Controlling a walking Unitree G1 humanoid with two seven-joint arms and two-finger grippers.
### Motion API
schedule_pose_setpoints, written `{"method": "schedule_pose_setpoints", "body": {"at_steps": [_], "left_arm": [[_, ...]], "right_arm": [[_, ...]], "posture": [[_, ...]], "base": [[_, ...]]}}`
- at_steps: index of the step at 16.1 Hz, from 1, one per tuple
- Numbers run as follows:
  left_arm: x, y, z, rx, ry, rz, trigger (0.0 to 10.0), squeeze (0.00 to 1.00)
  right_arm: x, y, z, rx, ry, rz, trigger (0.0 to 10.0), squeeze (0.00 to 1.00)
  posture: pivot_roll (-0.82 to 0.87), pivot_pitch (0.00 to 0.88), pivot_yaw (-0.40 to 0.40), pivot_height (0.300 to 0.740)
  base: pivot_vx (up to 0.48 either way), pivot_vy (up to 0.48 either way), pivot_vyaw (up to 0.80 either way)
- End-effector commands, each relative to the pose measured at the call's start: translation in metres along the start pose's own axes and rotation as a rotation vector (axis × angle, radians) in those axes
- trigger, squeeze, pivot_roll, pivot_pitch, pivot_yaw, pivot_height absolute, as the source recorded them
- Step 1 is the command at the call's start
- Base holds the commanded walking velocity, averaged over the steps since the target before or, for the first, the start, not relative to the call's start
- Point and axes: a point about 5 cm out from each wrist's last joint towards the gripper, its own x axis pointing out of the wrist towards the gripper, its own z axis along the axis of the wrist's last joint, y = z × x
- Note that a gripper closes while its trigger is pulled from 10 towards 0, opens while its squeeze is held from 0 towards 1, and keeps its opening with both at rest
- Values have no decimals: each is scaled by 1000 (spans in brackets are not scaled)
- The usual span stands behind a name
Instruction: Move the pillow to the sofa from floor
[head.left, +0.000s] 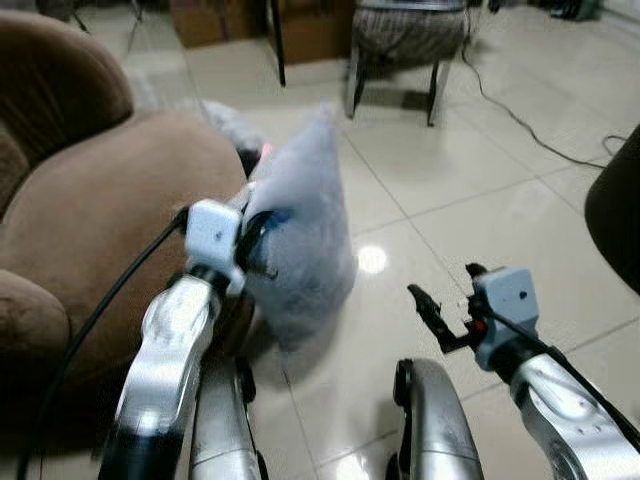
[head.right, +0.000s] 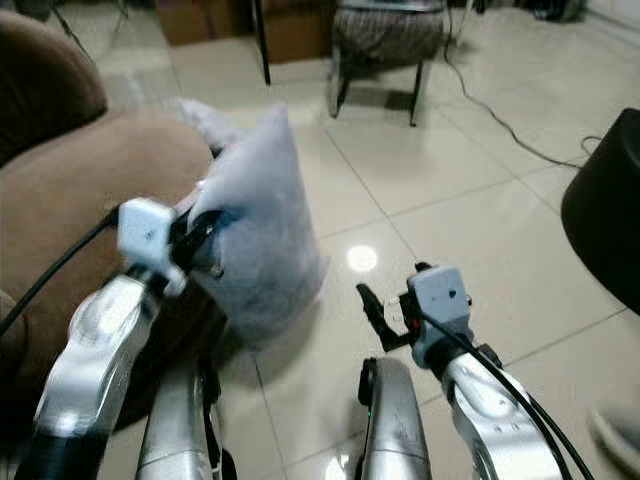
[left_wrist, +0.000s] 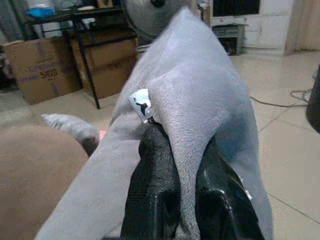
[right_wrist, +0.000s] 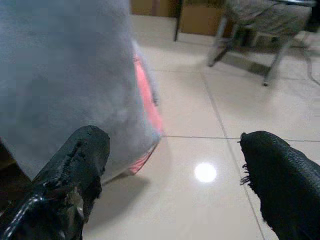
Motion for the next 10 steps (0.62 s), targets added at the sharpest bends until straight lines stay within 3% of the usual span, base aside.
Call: {"method": "schedule_pose_setpoints", "body": {"at_steps": [1, 2, 3, 5, 8, 10], "left_arm": [[-2, 6, 11, -3, -42, 35, 0, 0], [-13, 13, 8, 47, -22, 90, 0, 0], [-19, 18, 9, 93, -9, 132, 3333, 0], [-24, 18, 9, 76, 32, 164, 4902, 0], [-23, 18, -1, 35, 69, 226, 5412, 0], [-21, 16, 0, 30, 64, 229, 8196, 0]], "right_arm": [[1, -1, 0, -1, 0, -13, 10000, 0], [4, -4, 2, 7, -16, -63, 10000, 0], [5, -9, 3, 4, -23, -118, 10000, 0], [10, -6, 5, -2, -23, -131, 10000, 0], [15, 0, 6, 2, -34, -137, 10000, 0], [17, 0, 5, 0, -36, -146, 10000, 0]], "posture": [[-43, 0, 46, 544], [-23, 0, 25, 554], [-20, 0, 23, 564], [-53, 0, 38, 579], [-37, 0, 24, 604], [-25, 0, 11, 619]], "base": [[0, 0, 0], [0, 0, 0], [0, 0, 0], [0, 0, 0], [0, 0, 0], [0, 0, 0]]}}
